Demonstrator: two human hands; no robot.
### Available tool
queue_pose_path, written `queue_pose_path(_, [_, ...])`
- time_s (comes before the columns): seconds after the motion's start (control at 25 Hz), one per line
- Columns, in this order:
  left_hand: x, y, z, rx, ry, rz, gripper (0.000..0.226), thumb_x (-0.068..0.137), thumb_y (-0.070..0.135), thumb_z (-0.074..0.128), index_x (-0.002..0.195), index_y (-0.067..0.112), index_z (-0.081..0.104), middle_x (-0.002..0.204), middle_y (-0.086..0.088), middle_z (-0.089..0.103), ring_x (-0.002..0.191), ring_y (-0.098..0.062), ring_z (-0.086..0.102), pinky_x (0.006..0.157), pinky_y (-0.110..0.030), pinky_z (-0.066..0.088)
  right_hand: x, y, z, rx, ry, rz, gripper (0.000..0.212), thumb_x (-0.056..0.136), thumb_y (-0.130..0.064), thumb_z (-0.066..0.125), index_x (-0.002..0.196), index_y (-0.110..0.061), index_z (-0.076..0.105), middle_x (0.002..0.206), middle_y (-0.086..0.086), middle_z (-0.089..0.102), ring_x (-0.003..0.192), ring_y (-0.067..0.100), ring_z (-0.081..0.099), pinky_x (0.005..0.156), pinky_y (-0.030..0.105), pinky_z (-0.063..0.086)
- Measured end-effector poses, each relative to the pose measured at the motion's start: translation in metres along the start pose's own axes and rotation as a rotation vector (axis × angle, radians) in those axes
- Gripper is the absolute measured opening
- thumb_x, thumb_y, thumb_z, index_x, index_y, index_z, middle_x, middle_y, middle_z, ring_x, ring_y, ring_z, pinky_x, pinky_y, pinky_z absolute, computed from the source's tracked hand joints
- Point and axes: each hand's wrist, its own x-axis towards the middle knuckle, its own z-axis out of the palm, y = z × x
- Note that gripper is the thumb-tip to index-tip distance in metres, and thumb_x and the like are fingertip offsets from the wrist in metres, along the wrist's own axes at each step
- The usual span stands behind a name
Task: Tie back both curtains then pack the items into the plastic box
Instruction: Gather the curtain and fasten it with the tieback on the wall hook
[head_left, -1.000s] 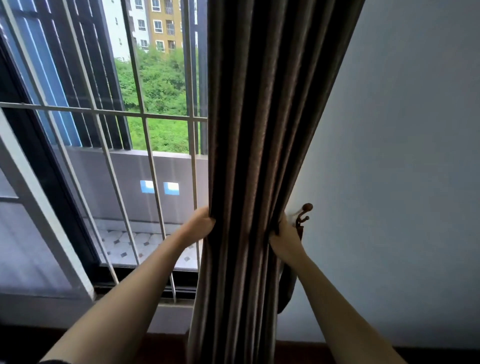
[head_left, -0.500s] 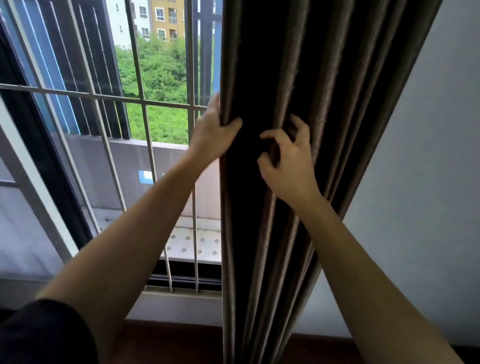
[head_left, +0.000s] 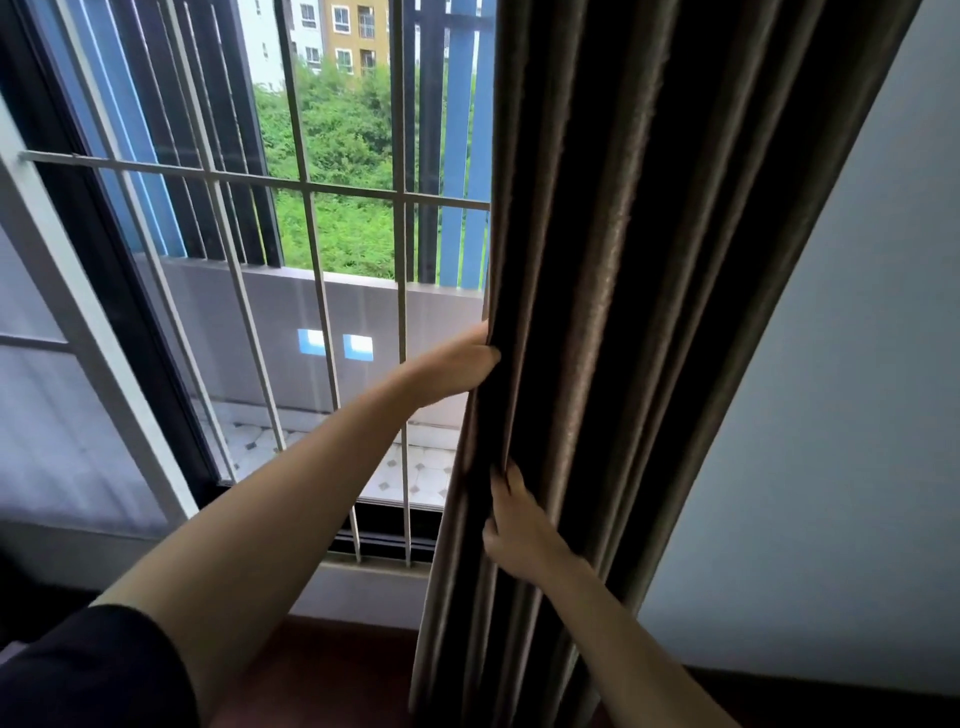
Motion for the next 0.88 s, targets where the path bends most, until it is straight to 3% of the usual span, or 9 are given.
queue_pose_path(0.24, [-0.007,0.002,-0.004,0.047,-0.071,-0.001,0.041,0.086,-0.015,0.026,0.067,0.019,0.039,0.065,0.003,0.037,0.057,-0.006,0.037,0.045,-0.008,0.035,0.014,-0.023,0.016,-0.04,0.016,0.023,0.059,0.093,-0.013,0.041,0.147,-0.007,0.017,0.159,0.011,-0.005,0.14,0.037,0.023,0.111,0.039,0.029])
queue_pose_path(0.36, [-0.006,-0.004,-0.009,0.045,-0.087,-0.034,0.016,0.076,0.003,0.043,0.068,0.017,0.041,0.066,0.0,0.041,0.059,-0.013,0.04,0.053,-0.022,0.034,0.017,-0.028,0.019,-0.064,0.002,0.027,0.061,0.09,-0.014,0.042,0.147,-0.01,0.018,0.159,0.009,-0.003,0.14,0.035,0.021,0.11,0.041,0.031])
queue_pose_path(0.44, [-0.005,-0.006,-0.007,0.154,-0.056,-0.007,0.005,0.08,0.013,0.055,0.083,0.016,0.055,0.076,-0.001,0.054,0.069,-0.014,0.051,0.06,-0.023,0.036,0.013,-0.036,0.018,-0.072,0.001,-0.007,0.06,0.086,-0.012,0.044,0.144,-0.011,0.028,0.158,0.008,0.006,0.139,0.034,0.024,0.109,0.041,0.034])
queue_pose_path(0.48, [-0.004,-0.009,-0.006,0.258,-0.016,0.033,0.014,0.084,0.015,0.057,0.098,0.013,0.059,0.089,-0.004,0.061,0.081,-0.018,0.056,0.066,-0.023,0.036,0.009,-0.039,0.014,-0.074,0.064,-0.047,0.054,0.084,-0.011,0.046,0.137,-0.013,0.042,0.155,0.009,0.019,0.136,0.032,0.03,0.107,0.039,0.036])
queue_pose_path(0.56, [-0.003,-0.012,-0.007,0.442,0.13,0.088,0.025,0.088,0.013,0.052,0.111,0.005,0.058,0.102,-0.014,0.062,0.096,-0.027,0.057,0.066,-0.02,0.031,0.003,-0.043,-0.001,-0.04,0.442,-0.121,0.036,0.078,-0.008,0.051,0.108,-0.016,0.069,0.141,0.007,0.044,0.126,0.027,0.042,0.1,0.033,0.042])
queue_pose_path(0.64, [-0.003,-0.008,-0.015,0.454,0.295,0.078,0.021,0.088,0.011,0.047,0.103,0.001,0.059,0.097,-0.018,0.06,0.095,-0.03,0.056,0.064,-0.022,0.029,-0.001,-0.044,-0.027,0.037,0.871,-0.17,0.031,0.073,-0.005,0.056,0.097,-0.016,0.071,0.139,0.013,0.045,0.125,0.027,0.04,0.104,0.031,0.039])
queue_pose_path(0.68, [-0.001,-0.001,-0.021,0.436,0.354,0.065,0.019,0.088,0.011,0.045,0.097,0.002,0.059,0.093,-0.017,0.059,0.091,-0.03,0.055,0.064,-0.023,0.03,0.0,-0.046,-0.043,0.065,0.953,-0.182,0.034,0.074,-0.004,0.057,0.104,-0.015,0.068,0.144,0.017,0.037,0.131,0.03,0.034,0.108,0.033,0.034])
queue_pose_path(0.8, [0.006,0.023,-0.039,0.288,0.416,0.036,0.013,0.086,0.012,0.043,0.086,0.008,0.055,0.089,-0.01,0.056,0.077,-0.026,0.05,0.053,-0.027,0.031,0.017,-0.062,-0.082,0.052,0.834,-0.154,0.044,0.082,-0.009,0.058,0.126,-0.014,0.057,0.154,0.023,0.013,0.142,0.036,0.018,0.112,0.031,0.019])
queue_pose_path(0.88, [0.009,0.027,-0.044,0.254,0.407,0.028,0.017,0.085,0.015,0.045,0.091,0.008,0.059,0.089,-0.008,0.057,0.076,-0.023,0.051,0.056,-0.027,0.037,0.029,-0.07,-0.098,0.032,0.768,-0.141,0.05,0.085,-0.013,0.057,0.134,-0.011,0.049,0.155,0.021,0.011,0.14,0.036,0.022,0.112,0.029,0.023])
